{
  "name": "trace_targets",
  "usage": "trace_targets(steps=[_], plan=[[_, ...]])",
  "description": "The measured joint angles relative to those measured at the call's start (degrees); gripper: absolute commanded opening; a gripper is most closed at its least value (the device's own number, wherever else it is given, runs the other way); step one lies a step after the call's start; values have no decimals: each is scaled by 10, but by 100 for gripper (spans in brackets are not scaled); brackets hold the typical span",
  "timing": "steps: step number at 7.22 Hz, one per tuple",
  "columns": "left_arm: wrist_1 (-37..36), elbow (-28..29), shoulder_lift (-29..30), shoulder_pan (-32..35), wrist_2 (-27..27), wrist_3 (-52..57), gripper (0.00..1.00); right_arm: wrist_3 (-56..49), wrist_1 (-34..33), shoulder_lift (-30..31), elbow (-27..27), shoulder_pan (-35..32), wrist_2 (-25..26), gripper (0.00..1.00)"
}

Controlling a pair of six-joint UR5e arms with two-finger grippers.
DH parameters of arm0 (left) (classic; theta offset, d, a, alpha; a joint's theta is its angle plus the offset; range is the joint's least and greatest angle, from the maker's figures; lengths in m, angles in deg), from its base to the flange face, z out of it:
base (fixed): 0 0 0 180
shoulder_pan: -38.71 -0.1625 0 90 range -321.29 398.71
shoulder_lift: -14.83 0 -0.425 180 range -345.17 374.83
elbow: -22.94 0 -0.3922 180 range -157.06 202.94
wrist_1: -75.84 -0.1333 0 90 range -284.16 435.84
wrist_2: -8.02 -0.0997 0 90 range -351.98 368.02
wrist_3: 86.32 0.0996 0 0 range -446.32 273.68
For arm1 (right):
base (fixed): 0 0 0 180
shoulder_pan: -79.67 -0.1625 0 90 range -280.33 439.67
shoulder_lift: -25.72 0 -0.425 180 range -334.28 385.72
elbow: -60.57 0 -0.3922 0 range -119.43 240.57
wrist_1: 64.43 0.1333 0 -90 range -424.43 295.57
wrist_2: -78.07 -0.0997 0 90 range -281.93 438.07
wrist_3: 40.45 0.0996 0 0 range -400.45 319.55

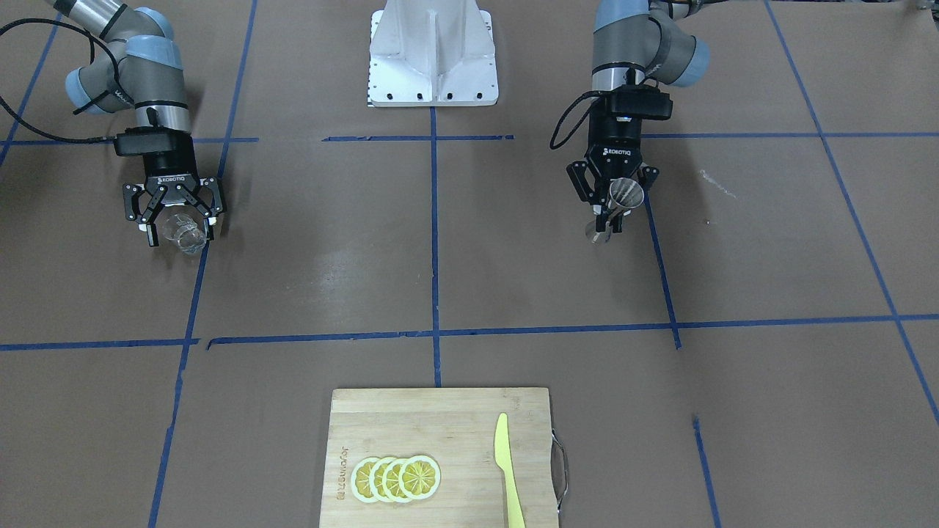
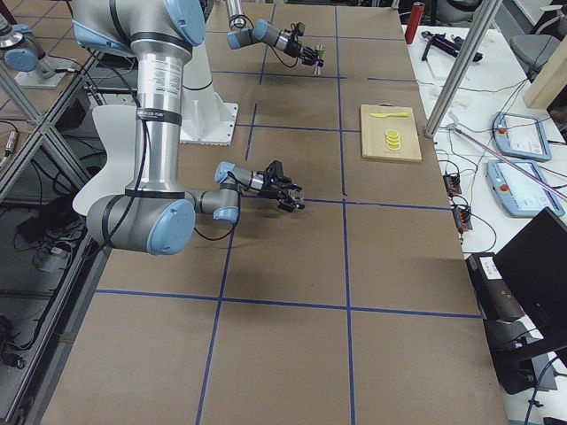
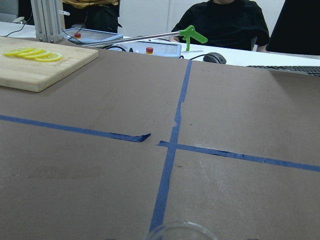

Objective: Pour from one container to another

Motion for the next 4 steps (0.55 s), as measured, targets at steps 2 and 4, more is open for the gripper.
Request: trace_targets(steps=[2,4], plan=[[0,0,0,1,0,0,0,0,0,0,-3,5,1,90],[0,1,0,2,0,1,0,1,1,-1,-3,9,1,79]])
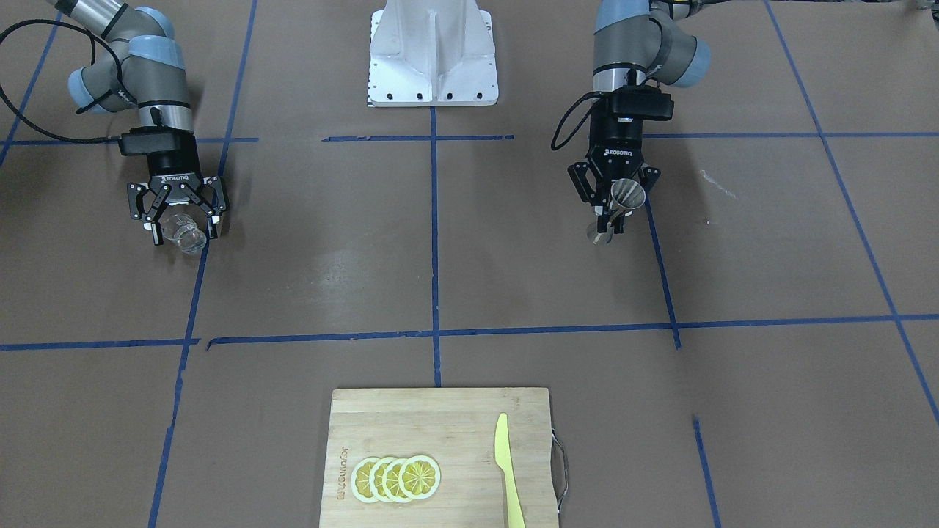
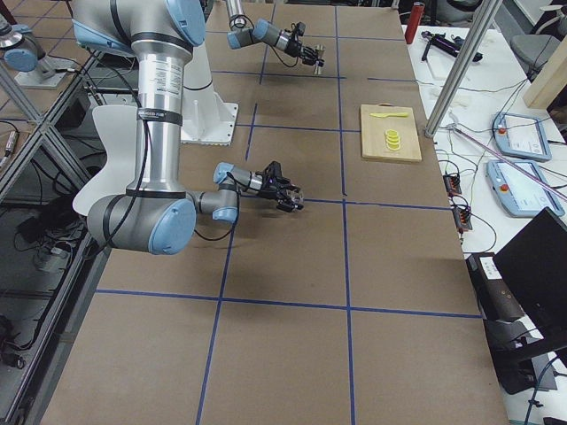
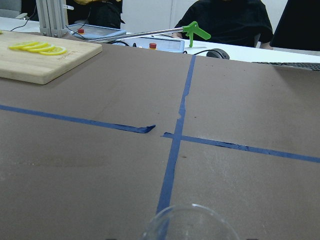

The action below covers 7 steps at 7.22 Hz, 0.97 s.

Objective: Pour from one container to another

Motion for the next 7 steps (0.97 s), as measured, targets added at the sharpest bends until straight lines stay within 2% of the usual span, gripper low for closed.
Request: trace_targets(steps=[1,2,3,5,6,7], plan=[[0,0,0,0,0,0,0,0,0,0,0,1,0,57],[0,0,0,0,0,0,0,0,0,0,0,2,0,50],[0,0,0,1,0,0,0,-1,0,0,0,1,-1,37],[0,0,0,1,0,1,0,-2,0,2,0,1,-4,4],[0,0,0,1,0,1,0,-4,0,2,2,0,-4,0],[0,0,0,1,0,1,0,-12,0,4,11,-1,-5,0]])
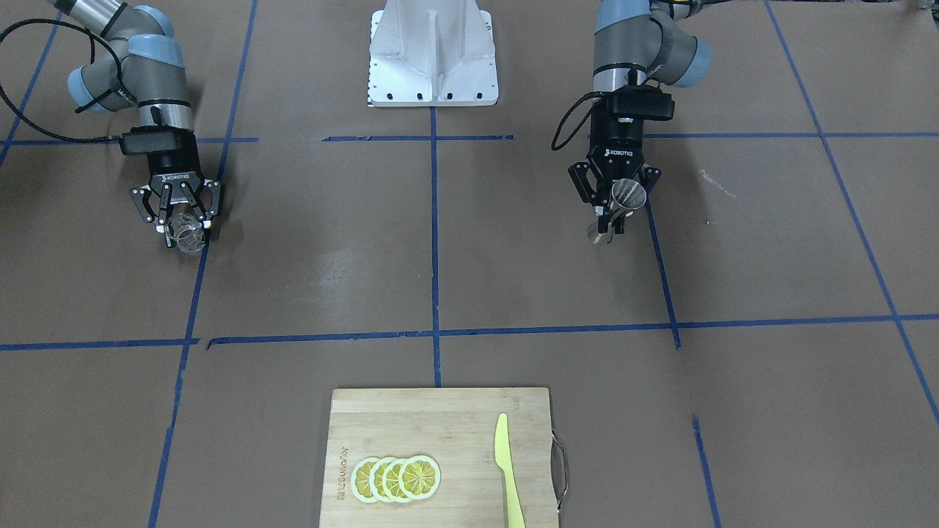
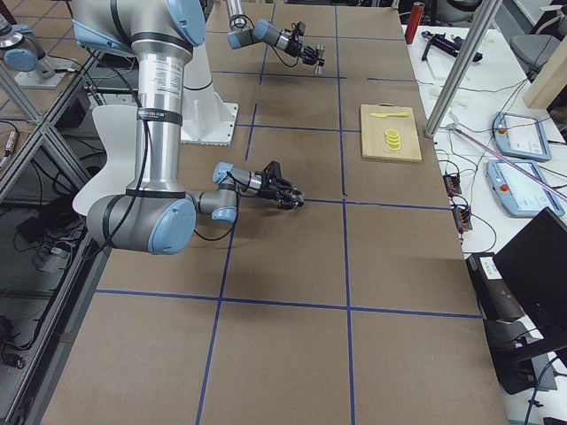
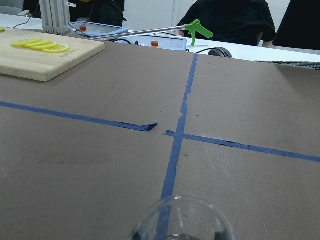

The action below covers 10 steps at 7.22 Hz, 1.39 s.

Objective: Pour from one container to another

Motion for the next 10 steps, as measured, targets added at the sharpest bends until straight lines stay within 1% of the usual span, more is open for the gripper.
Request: trace_targets(steps=[1,3,4,5,7,9,10], plan=[[0,0,0,0,0,1,0,-13,0,3,20,-1,-5,0],[0,0,2,-2,2,7,0,-52,-1,3,63,-17,-37,0],[0,6,14,-5,5,22,0,-91,-1,0,77,-33,-57,0],[0,25,44,-6,8,40,0,-137,-3,-8,87,-49,-77,0],[0,69,109,-19,11,76,0,-241,-16,-43,99,-85,-117,0],[0,88,140,-39,15,113,0,-295,-39,-93,101,-105,-153,0],[1,96,151,-47,32,136,0,-324,-72,-132,102,-110,-162,0]])
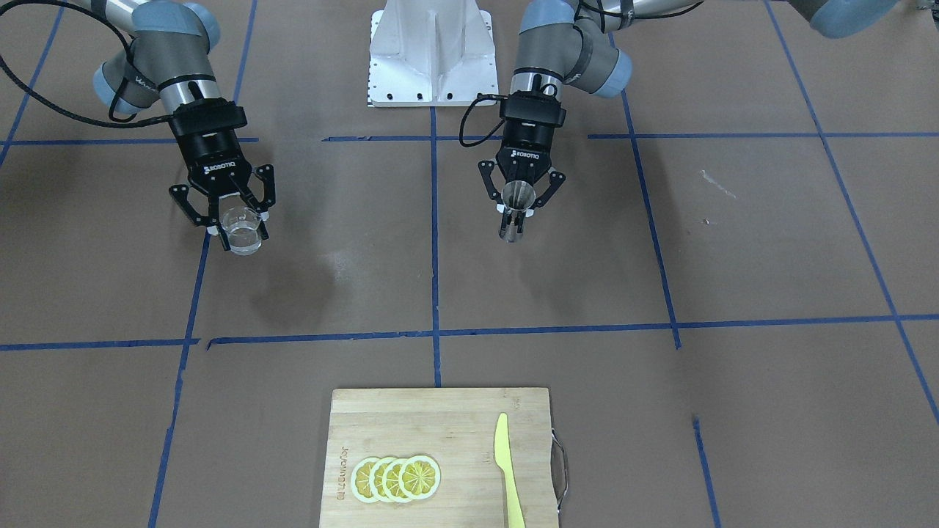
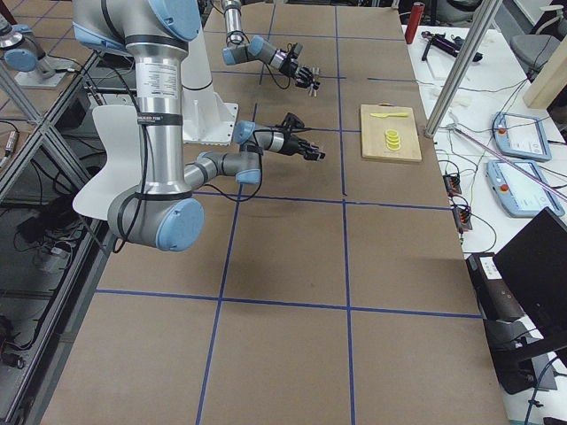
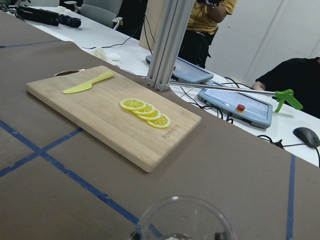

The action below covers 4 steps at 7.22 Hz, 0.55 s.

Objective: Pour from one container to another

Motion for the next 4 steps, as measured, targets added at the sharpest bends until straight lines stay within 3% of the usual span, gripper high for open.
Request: trace_targets(steps=[2,4], plan=[[23,10,25,-3,50,51,0,-19,-57,-59,3,-2,-4,0],[61,11,39,6,89,84,0,-22,-70,-72,4,-1,-4,0]])
